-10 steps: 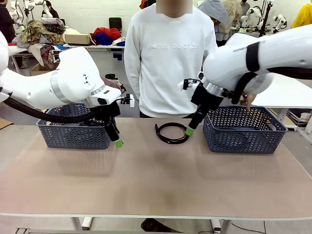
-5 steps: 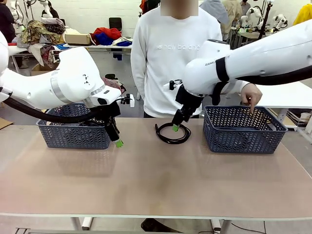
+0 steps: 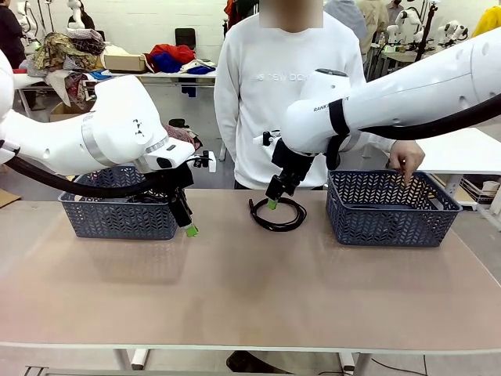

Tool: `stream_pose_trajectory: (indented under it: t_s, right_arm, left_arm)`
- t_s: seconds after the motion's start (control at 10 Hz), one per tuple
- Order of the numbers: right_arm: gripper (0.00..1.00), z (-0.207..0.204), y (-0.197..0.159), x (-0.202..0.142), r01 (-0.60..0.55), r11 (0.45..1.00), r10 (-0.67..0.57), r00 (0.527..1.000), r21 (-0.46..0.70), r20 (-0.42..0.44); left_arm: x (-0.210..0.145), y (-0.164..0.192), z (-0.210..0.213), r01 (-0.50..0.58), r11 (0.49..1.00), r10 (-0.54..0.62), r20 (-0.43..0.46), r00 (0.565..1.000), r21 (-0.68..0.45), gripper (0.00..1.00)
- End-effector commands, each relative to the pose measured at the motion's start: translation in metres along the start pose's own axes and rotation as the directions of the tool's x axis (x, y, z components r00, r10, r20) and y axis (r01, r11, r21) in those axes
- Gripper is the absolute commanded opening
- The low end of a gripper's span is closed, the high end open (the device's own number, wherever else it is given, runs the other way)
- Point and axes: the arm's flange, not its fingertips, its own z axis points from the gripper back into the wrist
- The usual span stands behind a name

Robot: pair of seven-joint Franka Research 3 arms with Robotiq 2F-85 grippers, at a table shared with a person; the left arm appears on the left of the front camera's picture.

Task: Organize the cables according to human instructions.
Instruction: Pick up a bundle of cables and place it in the basket indicated by the human.

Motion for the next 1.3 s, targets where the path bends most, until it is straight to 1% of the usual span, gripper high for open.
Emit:
stream_pose_trajectory:
  t_s: [0.0,0.4,0.5,0.7,0.9,1.2]
  right_arm:
    - [1.00,0.002,0.000,-0.005,0.000,1.000,0.000,1.000,-0.008,-0.003]
    - [1.00,0.000,0.000,0.000,0.001,1.000,-0.001,1.000,0.001,0.001]
    - [1.00,-0.010,-0.003,0.010,0.063,0.998,-0.063,0.998,-0.009,0.002]
    - [1.00,-0.026,-0.005,0.022,0.153,0.988,-0.153,0.988,-0.034,-0.006]
    - [1.00,-0.036,-0.003,0.034,0.225,0.972,-0.226,0.974,-0.065,-0.014]
    - [1.00,-0.055,0.002,0.056,0.314,0.937,-0.320,0.947,-0.151,-0.019]
  left_arm:
    - [-0.001,0.000,0.001,-0.002,1.000,0.002,0.002,1.000,0.001,1.00]
    - [-0.001,0.000,0.001,-0.002,1.000,0.002,0.002,1.000,0.001,1.00]
    - [-0.001,0.000,0.001,-0.002,1.000,0.002,0.002,1.000,0.001,1.00]
    - [-0.001,0.000,0.001,-0.002,1.000,0.002,0.002,1.000,0.001,1.00]
    - [-0.001,0.000,0.001,-0.002,1.000,0.002,0.002,1.000,0.001,1.00]
    - [-0.001,0.000,0.001,-0.002,1.000,0.002,0.002,1.000,0.001,1.00]
